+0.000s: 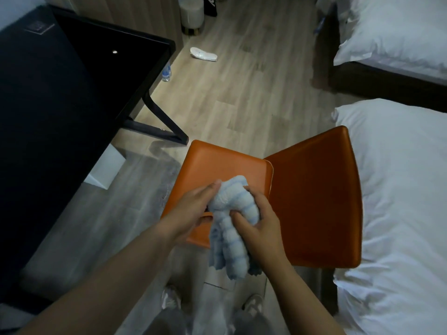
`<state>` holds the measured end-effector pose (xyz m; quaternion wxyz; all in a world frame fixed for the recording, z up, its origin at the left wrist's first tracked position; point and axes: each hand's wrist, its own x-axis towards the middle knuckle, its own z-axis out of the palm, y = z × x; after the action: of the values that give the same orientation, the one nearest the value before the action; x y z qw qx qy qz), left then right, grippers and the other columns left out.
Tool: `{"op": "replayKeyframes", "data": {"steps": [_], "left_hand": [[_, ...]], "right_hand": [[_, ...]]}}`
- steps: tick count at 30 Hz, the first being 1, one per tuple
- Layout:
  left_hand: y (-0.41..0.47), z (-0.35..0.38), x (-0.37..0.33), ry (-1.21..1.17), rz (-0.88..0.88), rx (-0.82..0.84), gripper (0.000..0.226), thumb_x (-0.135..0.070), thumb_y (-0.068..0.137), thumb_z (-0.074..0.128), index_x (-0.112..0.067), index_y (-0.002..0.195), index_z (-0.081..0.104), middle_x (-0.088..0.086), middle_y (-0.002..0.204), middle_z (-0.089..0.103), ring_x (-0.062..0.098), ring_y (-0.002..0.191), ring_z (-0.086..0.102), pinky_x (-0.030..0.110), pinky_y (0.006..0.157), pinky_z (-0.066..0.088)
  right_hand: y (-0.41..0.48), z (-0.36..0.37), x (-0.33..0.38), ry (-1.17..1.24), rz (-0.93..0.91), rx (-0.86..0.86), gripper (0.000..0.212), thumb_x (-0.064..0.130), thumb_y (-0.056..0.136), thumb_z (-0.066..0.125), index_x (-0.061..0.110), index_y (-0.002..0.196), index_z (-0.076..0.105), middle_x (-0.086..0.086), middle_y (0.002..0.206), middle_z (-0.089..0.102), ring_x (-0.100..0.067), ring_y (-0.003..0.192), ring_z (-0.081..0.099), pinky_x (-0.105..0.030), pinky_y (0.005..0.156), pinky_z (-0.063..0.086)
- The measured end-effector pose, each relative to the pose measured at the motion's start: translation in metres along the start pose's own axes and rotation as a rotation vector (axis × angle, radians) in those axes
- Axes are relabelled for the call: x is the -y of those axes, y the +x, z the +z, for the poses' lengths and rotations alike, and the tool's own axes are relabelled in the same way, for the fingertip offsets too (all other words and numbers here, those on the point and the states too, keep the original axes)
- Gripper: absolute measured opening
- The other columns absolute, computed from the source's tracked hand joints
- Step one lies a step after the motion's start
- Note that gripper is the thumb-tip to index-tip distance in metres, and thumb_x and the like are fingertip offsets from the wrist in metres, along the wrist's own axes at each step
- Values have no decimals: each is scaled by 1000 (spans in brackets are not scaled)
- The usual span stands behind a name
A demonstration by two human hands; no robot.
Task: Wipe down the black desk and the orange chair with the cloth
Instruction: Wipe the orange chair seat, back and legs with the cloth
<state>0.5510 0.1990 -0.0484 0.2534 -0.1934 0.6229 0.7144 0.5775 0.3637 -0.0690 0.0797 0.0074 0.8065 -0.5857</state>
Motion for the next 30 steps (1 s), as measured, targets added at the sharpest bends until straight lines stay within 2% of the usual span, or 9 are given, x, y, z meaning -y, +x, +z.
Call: {"op": "replayKeyframes", "data": {"steps": [1, 3, 6, 10, 14, 18, 23, 26, 30], "left_hand": [[5, -11, 2, 68, 6, -34, 39, -51, 94, 47, -23, 113, 66, -1, 111, 70, 18, 105, 64, 34, 88, 50], [16, -32, 11, 244, 43, -157, 33, -49, 94, 47, -24, 103, 65, 2, 109, 68, 20, 103, 62, 39, 89, 49], [38, -62, 32, 471, 110, -256, 25, -45, 94, 51, -24, 94, 64, -4, 95, 65, 17, 95, 62, 30, 78, 49], [80, -86, 76, 603, 162, -286, 22, -35, 93, 58, -17, 104, 64, -3, 101, 64, 13, 96, 60, 28, 81, 46], [133, -98, 118, 740, 246, -299, 26, -32, 91, 60, -18, 113, 60, -2, 106, 61, 13, 93, 59, 32, 84, 50], [198, -111, 152, 935, 391, -322, 28, -33, 93, 57, -20, 118, 58, -4, 112, 56, 13, 98, 56, 34, 86, 50], [286, -112, 198, 1145, 528, -322, 36, -38, 93, 56, -23, 125, 54, -4, 126, 53, 14, 110, 52, 30, 90, 47], [330, -110, 216, 1249, 626, -325, 37, -44, 92, 53, -27, 126, 53, -5, 122, 53, 13, 107, 52, 31, 90, 48], [363, -114, 229, 1509, 819, -445, 37, -49, 93, 48, -30, 123, 52, -6, 117, 53, 15, 107, 49, 34, 92, 46]], "right_hand": [[3, 8, -2, 8, 3, -26, 33, 17, 92, 62, 43, 112, 57, 16, 112, 65, -7, 115, 60, -19, 91, 47], [8, 17, -8, -48, -52, -71, 44, 18, 89, 63, 57, 109, 54, 29, 111, 63, 5, 107, 60, -9, 82, 47], [25, 19, -31, -135, -61, -117, 57, 16, 88, 66, 66, 109, 49, 39, 110, 58, 13, 103, 57, -7, 77, 47], [64, 20, -95, -263, 8, -180, 49, 22, 86, 67, 39, 129, 51, 14, 125, 58, -2, 112, 55, -28, 94, 48], [114, 21, -155, -436, -29, -270, 56, 27, 84, 63, 28, 137, 47, 1, 126, 57, -12, 112, 55, -31, 88, 48], [174, 18, -210, -547, -74, -425, 57, 27, 84, 60, 27, 139, 45, -5, 131, 53, -20, 112, 56, -30, 81, 44], [233, 28, -283, -605, -174, -498, 58, 29, 86, 57, 31, 141, 42, -7, 131, 51, -24, 111, 56, -29, 79, 40], [267, 32, -314, -658, -245, -567, 58, 31, 86, 56, 32, 142, 40, -9, 130, 50, -29, 111, 55, -29, 77, 38], [294, 27, -334, -780, -303, -625, 57, 32, 89, 54, 31, 143, 38, -11, 129, 50, -30, 112, 54, -30, 75, 36]]}}
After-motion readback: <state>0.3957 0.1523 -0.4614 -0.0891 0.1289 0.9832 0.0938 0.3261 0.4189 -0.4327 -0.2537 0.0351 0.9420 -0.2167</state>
